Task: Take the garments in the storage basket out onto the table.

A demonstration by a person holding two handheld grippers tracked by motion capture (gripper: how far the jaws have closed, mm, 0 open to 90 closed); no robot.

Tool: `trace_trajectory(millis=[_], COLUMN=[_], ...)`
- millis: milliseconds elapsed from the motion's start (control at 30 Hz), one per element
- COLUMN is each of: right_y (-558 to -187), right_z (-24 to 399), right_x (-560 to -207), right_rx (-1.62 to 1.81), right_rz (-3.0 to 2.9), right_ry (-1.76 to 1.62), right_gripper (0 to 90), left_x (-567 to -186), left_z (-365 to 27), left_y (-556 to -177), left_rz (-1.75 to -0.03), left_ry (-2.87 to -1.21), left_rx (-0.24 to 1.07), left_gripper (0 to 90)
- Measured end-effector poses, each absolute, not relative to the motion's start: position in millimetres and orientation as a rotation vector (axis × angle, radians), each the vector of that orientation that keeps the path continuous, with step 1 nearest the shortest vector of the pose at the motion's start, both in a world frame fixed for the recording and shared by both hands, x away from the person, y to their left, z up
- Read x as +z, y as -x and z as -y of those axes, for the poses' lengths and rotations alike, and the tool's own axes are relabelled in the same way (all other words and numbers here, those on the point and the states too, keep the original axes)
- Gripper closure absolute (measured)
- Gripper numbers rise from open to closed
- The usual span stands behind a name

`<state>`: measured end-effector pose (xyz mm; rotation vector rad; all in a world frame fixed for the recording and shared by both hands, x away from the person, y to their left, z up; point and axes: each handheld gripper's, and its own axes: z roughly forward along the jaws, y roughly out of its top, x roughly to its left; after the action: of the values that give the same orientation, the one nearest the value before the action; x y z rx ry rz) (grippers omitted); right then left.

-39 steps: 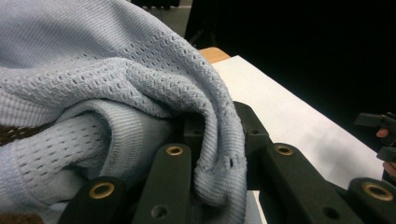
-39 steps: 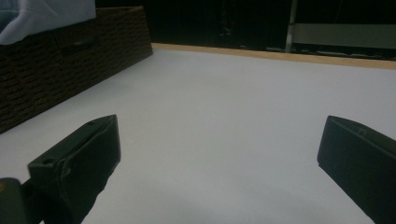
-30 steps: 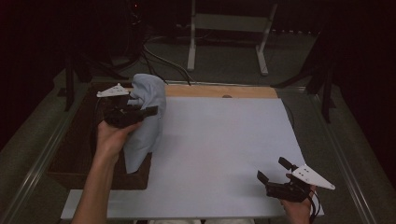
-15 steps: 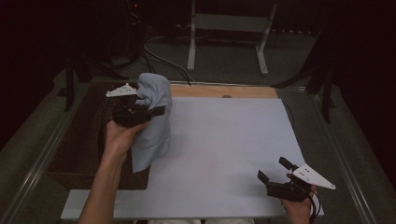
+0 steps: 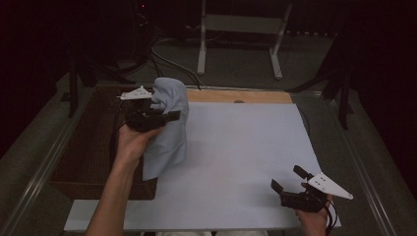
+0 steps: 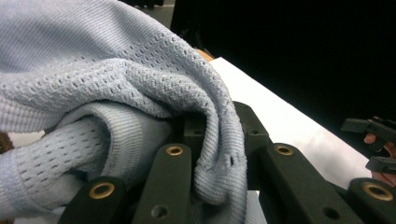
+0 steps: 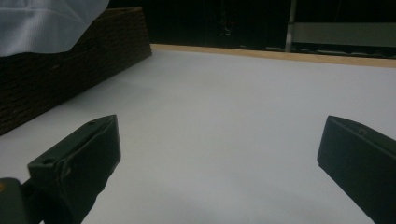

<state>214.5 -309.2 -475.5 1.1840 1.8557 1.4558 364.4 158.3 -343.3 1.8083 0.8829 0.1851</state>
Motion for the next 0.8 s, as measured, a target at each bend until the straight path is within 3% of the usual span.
trace_trajectory(millis=[800], right_y=[-214.5], right_z=[311.9], right_x=[-475.1], right_rx=[1.461], right_rz=[-1.845], right_ry=[-1.192], right_gripper=[0.0], left_x=[-350.0], left_z=[-134.7], left_y=[-370.1], left_rz=[-0.854], left_ry=[-1.810], left_rx=[0.160], left_gripper=[80.1])
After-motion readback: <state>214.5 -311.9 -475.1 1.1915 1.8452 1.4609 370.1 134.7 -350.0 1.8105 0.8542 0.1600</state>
